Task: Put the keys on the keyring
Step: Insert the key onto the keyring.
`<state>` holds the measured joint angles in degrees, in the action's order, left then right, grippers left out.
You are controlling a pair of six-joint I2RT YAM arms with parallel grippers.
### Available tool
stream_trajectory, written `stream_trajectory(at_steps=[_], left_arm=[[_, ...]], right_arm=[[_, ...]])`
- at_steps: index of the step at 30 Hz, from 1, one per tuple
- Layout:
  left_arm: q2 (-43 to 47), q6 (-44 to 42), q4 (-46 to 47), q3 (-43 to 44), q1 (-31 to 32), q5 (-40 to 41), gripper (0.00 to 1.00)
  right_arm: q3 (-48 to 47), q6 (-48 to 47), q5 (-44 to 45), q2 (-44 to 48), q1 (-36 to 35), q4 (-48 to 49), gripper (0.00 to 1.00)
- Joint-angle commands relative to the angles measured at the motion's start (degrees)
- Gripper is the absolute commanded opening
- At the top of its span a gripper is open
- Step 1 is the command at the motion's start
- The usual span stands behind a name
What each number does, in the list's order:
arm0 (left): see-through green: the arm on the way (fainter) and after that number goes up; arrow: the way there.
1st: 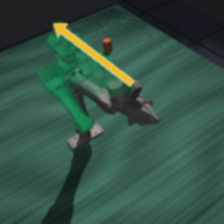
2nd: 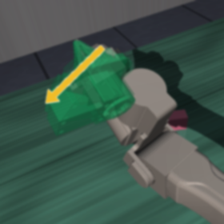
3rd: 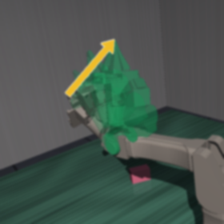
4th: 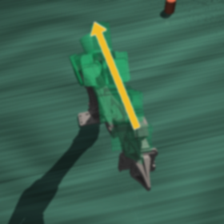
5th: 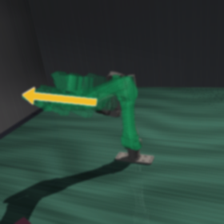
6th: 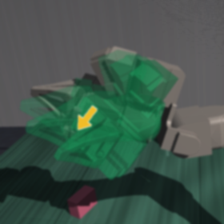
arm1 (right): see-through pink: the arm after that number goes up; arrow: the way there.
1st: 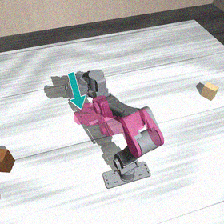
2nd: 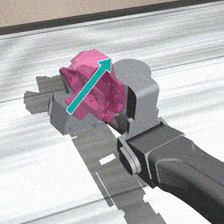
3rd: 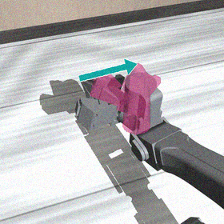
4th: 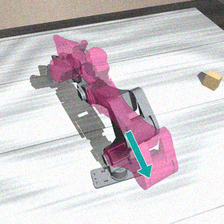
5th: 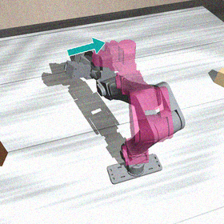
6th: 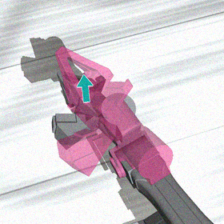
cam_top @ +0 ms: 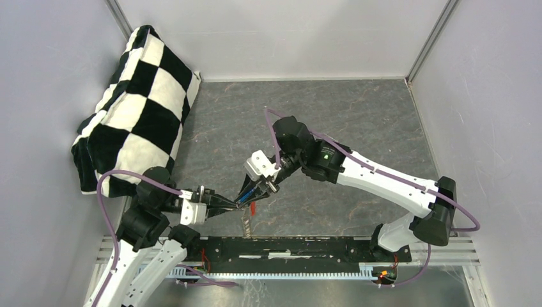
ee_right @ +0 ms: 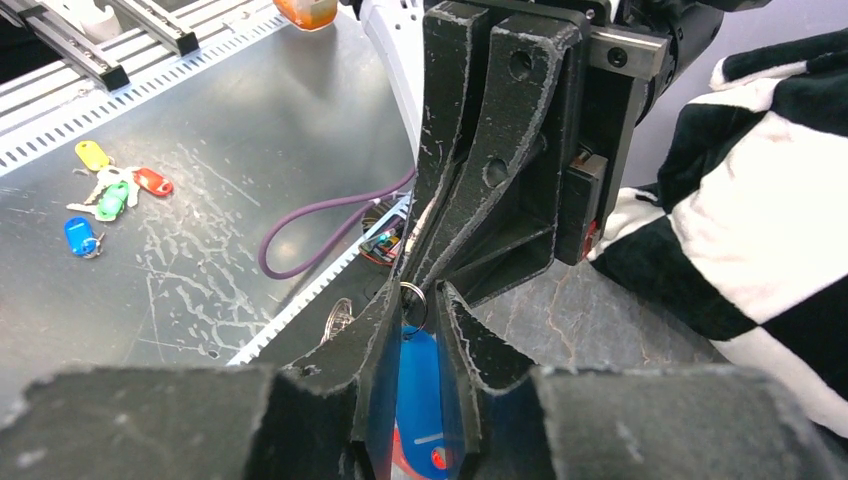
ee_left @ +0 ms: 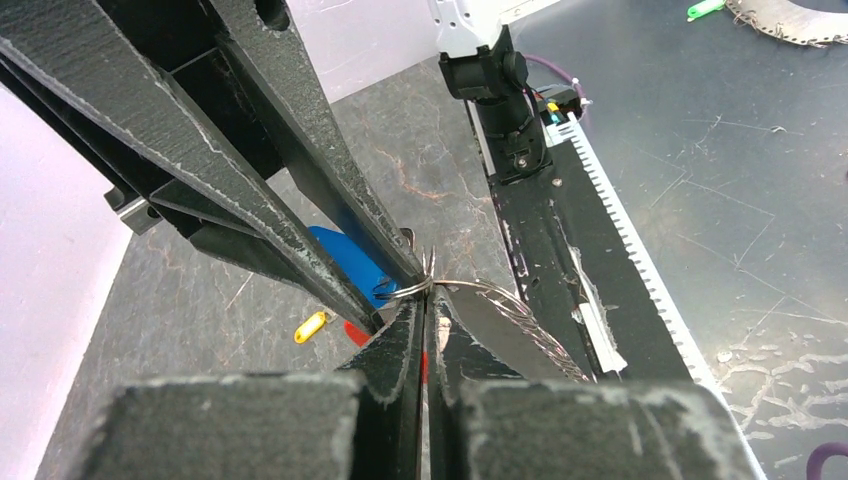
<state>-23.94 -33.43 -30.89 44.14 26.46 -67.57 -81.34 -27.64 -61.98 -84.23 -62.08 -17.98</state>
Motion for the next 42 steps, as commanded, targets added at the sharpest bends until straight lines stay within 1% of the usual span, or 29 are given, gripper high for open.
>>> stream_trajectory(at_steps=[1, 5, 9, 13, 16, 21, 23, 27, 31, 37, 42], left_arm=[[1.3, 2.1, 8.4, 0.6, -0.3, 3.4, 0.02], [3.8, 7.2, 15.8, -1.9, -0.3, 6.3, 0.02], [6.2, 16.3, 25.4, -5.6, -0.3, 10.9, 0.02], [6.6, 22.7, 34.0, -7.6, -0.3, 13.4, 0.02], [6.0, 26.7, 41.9, -8.9, -0.3, 16.2, 0.02], [4.7, 30.1, 51.3, -10.7, -0.3, 16.2, 0.02], [4.8, 30.5, 53.6, -11.4, -0.3, 16.3, 0.02], [5.7, 30.5, 57.1, -13.4, -0.3, 16.8, 0.02], [6.0, 30.5, 60.8, -14.8, -0.3, 17.1, 0.02], [6.0, 30.3, 63.2, -15.2, -0.3, 17.3, 0.02], [6.1, 30.4, 64.0, -15.0, -0.3, 17.1, 0.02]], right_arm=[[-3.5, 3.2, -2.0, -2.5, -0.9, -7.2, 0.25], [-5.4, 5.5, 0.7, -3.5, -0.6, -9.6, 0.27], [-7.4, 10.3, 2.4, -4.2, 0.5, -10.0, 0.29], [-10.0, 17.4, 3.3, -5.6, 2.5, -7.7, 0.28], [-11.5, 20.7, 3.3, -6.3, 2.9, -6.7, 0.29], [-10.6, 27.5, 0.3, -6.6, 3.2, -1.3, 0.32], [-10.0, 31.8, -0.1, -6.4, 3.5, 0.8, 0.32], [-6.0, 41.2, -1.7, -5.2, 3.9, 10.1, 0.32], [-4.2, 48.8, -2.6, -5.0, 4.3, 15.8, 0.33], [-4.4, 53.1, -2.7, -5.5, 4.6, 17.5, 0.34], [-4.4, 56.7, -2.6, -5.7, 5.1, 22.0, 0.36]])
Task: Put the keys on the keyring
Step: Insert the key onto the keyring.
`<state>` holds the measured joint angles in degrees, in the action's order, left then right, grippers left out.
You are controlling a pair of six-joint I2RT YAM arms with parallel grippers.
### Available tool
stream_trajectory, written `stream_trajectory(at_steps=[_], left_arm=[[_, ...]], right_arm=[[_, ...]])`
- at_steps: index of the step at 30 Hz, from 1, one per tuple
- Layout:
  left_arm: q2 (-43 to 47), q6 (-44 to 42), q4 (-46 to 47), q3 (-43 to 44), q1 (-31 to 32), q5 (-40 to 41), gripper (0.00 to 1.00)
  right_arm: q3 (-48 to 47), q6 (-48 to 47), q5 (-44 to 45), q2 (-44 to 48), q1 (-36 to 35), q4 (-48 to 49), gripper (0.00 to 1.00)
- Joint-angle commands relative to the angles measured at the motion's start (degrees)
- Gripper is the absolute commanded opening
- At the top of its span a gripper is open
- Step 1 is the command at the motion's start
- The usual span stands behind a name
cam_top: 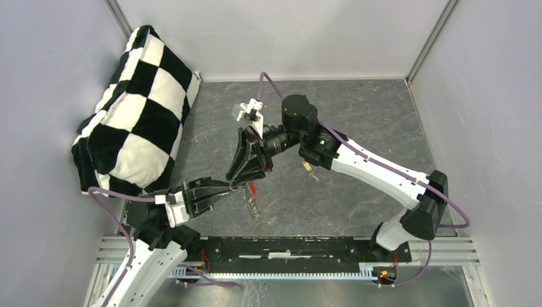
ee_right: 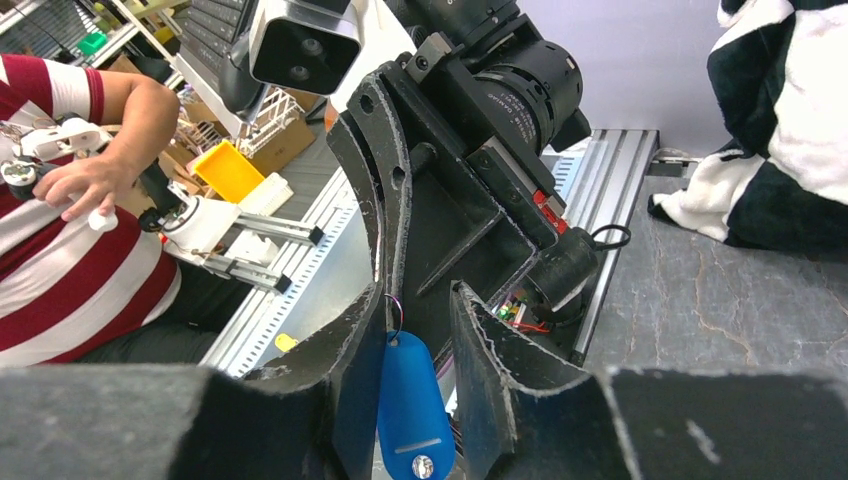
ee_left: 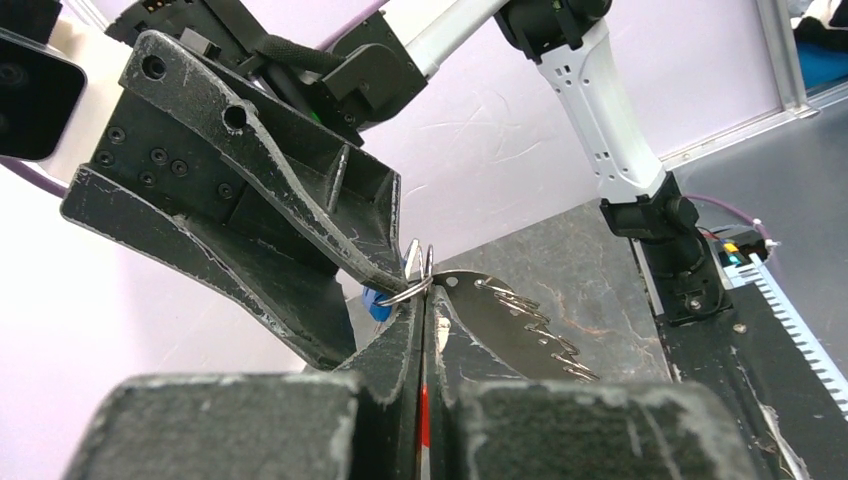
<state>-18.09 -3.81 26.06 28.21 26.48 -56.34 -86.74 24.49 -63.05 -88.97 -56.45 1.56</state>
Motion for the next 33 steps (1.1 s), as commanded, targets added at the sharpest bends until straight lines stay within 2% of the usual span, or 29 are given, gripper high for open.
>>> stream_trajectory(at_steps=[1, 10, 15, 20, 27, 33], left_arm=[[0.2, 0.9, 7.2, 1.0, -0.3, 5.8, 0.02], [-0.3, 1.1, 8.3, 0.4, -0.3, 5.1, 0.02], [-0.5, 0.7, 8.5, 0.7, -0.2, 5.4, 0.02], [0.0, 0.0, 7.5, 0.9, -0.3, 4.9, 0.02], [0.4, -0.6, 6.4, 1.1, -0.2, 4.1, 0.02], [0.2, -1.0, 6.4, 1.9, -0.2, 4.2, 0.02]], right_arm=[[1.0, 5.4, -1.5, -1.1, -0.4, 3.3, 0.37], [-0.5, 6.6, -1.9, -2.0, -0.1, 2.3, 0.41], [-4.6, 1.1, -1.2, -2.9, 0.0, -6.6, 0.45], [-5.2, 0.9, -1.5, -2.9, 0.0, -6.9, 0.45], [-4.4, 3.3, -2.4, -2.1, 0.4, -3.8, 0.45], [1.0, 11.2, -3.7, -0.3, 0.6, 8.3, 0.45]])
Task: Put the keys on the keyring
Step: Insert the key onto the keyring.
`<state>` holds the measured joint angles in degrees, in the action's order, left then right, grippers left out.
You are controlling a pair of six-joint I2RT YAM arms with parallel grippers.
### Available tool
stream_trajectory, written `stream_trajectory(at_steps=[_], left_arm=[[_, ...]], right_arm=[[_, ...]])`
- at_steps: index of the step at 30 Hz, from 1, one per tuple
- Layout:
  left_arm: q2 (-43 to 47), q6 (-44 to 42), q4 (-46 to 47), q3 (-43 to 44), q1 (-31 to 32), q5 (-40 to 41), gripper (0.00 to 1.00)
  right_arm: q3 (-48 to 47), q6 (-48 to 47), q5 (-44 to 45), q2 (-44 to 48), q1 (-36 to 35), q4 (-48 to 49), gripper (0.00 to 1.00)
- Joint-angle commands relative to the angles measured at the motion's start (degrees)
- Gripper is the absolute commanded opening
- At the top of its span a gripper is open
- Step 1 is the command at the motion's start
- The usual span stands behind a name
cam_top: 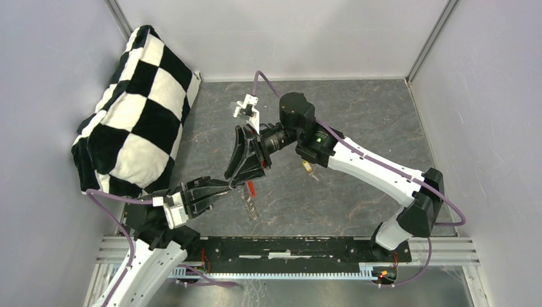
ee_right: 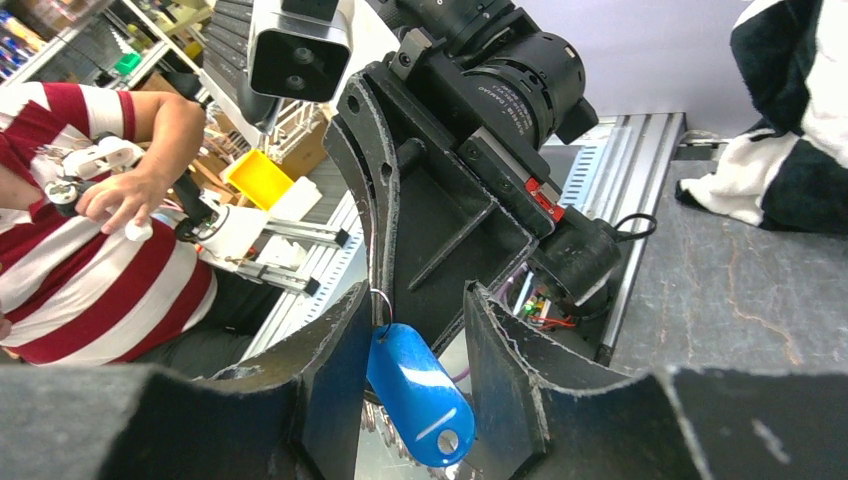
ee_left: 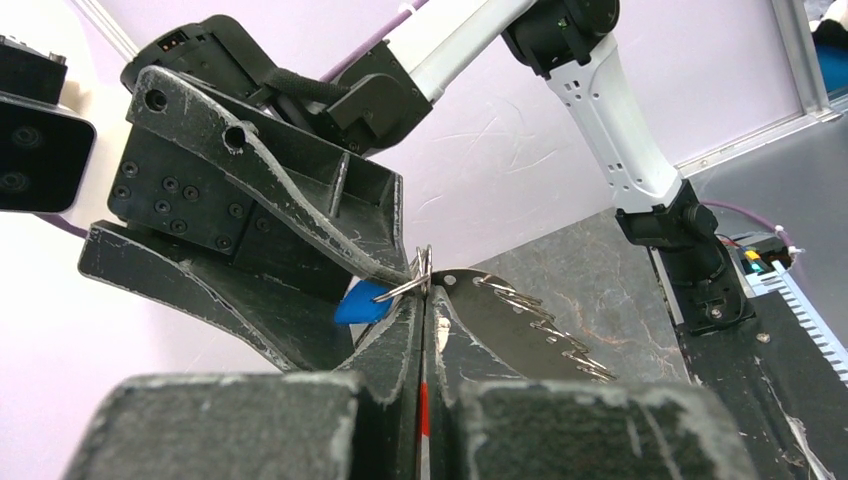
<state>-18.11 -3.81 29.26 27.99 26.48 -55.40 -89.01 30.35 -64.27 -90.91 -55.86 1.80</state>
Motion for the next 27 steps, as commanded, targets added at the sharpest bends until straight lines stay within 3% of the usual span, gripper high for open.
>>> stream_trajectory(at_steps=[1, 10, 18, 27], left_arm=[[0.1, -1.2, 3.2, 2.3, -0.2, 3.1, 0.02], [-0.2, -1.5, 3.3, 2.9, -0.2, 2.3, 0.02], [-0.3, -2.7, 3.7, 2.7, -0.2, 0.6, 0.02], [0.4, -3.4, 3.4, 2.5, -0.2, -0.5, 0.02]], right_arm=[[4.2, 7.1, -2.6, 1.8, 0.2, 10.3, 0.45], [5.1, 10.9, -1.9, 1.9, 0.3, 14.1, 0.47], [1.3, 6.5, 0.7, 0.7, 0.9, 4.3, 0.47], [2.1, 11.6, 0.1, 0.4, 1.8, 8.9, 0.5]])
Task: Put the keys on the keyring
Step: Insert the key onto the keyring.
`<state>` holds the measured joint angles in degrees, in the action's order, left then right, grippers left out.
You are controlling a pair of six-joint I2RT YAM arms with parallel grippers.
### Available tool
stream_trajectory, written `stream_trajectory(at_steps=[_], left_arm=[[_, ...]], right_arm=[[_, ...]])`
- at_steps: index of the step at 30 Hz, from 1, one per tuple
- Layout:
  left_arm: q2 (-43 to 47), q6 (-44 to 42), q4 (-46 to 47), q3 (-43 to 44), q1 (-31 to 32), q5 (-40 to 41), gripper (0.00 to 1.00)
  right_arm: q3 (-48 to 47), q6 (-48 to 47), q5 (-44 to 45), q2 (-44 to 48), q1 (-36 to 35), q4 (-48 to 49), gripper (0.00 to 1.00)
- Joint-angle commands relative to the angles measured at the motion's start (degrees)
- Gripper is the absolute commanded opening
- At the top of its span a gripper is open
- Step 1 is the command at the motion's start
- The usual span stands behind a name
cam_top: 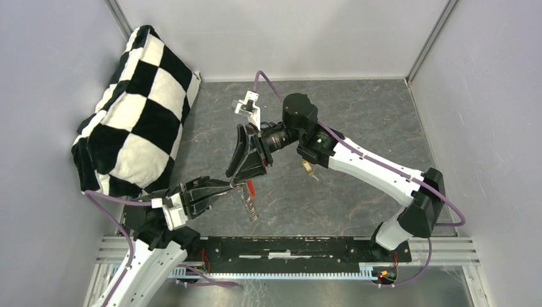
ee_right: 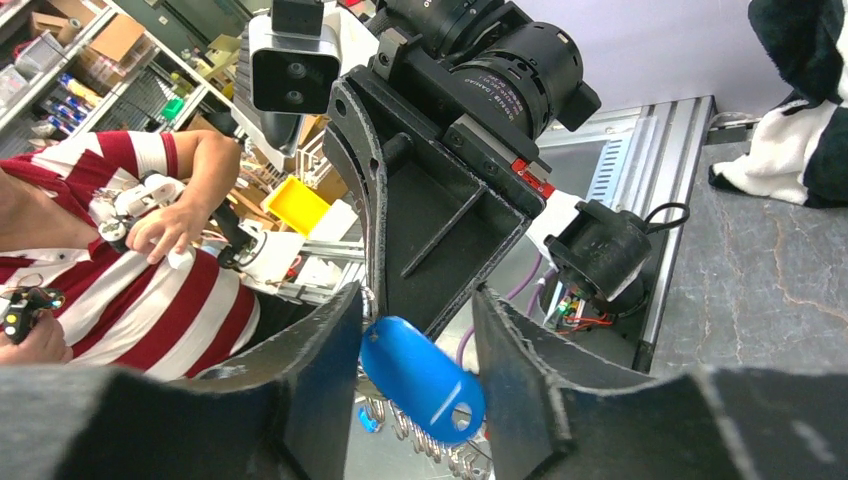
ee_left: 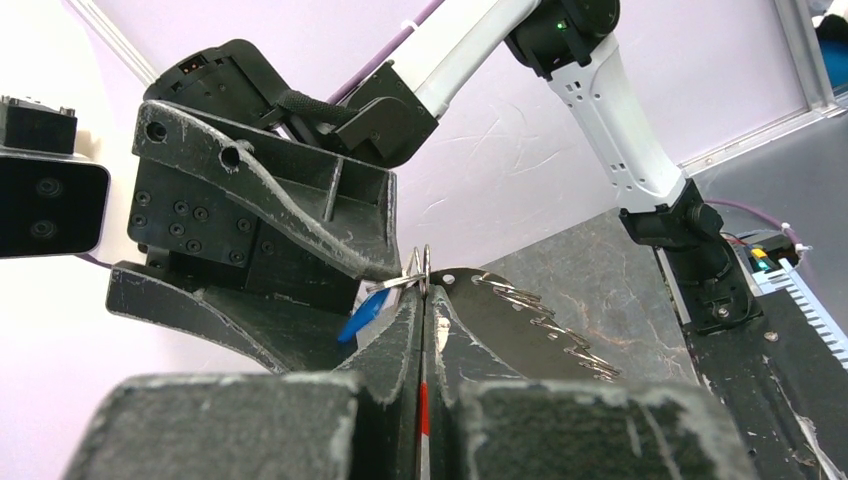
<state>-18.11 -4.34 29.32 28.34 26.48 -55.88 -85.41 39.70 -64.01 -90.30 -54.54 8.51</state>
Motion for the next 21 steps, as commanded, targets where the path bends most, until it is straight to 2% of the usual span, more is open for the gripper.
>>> stream_trajectory(at_steps=[1, 2, 3, 4, 17, 20, 21], left_arm=[[0.4, -3.0, 3.3, 2.2, -0.2, 0.0, 0.02], [0.6, -3.0, 3.2, 2.1, -0.2, -0.1, 0.02], [0.6, -3.1, 3.1, 2.1, -0.2, -0.1, 0.02], [0.8, -3.2, 3.0, 2.0, -0.2, -0.1, 0.02], [1.4, -3.8, 2.1, 2.2, -0.2, -0.6, 0.02], [1.4, -3.7, 1.7, 2.2, -0.2, 0.0, 0.02], [1.4, -3.7, 1.6, 2.2, -0.2, 0.4, 0.02]], right_arm=[[-1.4, 3.0, -0.1, -0.2, 0.6, 3.2, 0.53], [-1.2, 4.2, -0.1, -0.2, 0.6, 4.6, 0.61], [-1.1, 5.1, -0.1, -0.3, 0.7, 5.7, 0.95], [-1.2, 5.4, 0.1, -0.4, 0.8, 5.9, 0.98], [-3.9, 1.0, 2.1, -1.2, 1.0, 1.3, 0.98], [-12.0, -7.1, 2.8, -2.1, 2.9, -7.3, 0.98], [-15.2, -11.5, 3.5, -2.4, 3.7, -13.1, 0.98]])
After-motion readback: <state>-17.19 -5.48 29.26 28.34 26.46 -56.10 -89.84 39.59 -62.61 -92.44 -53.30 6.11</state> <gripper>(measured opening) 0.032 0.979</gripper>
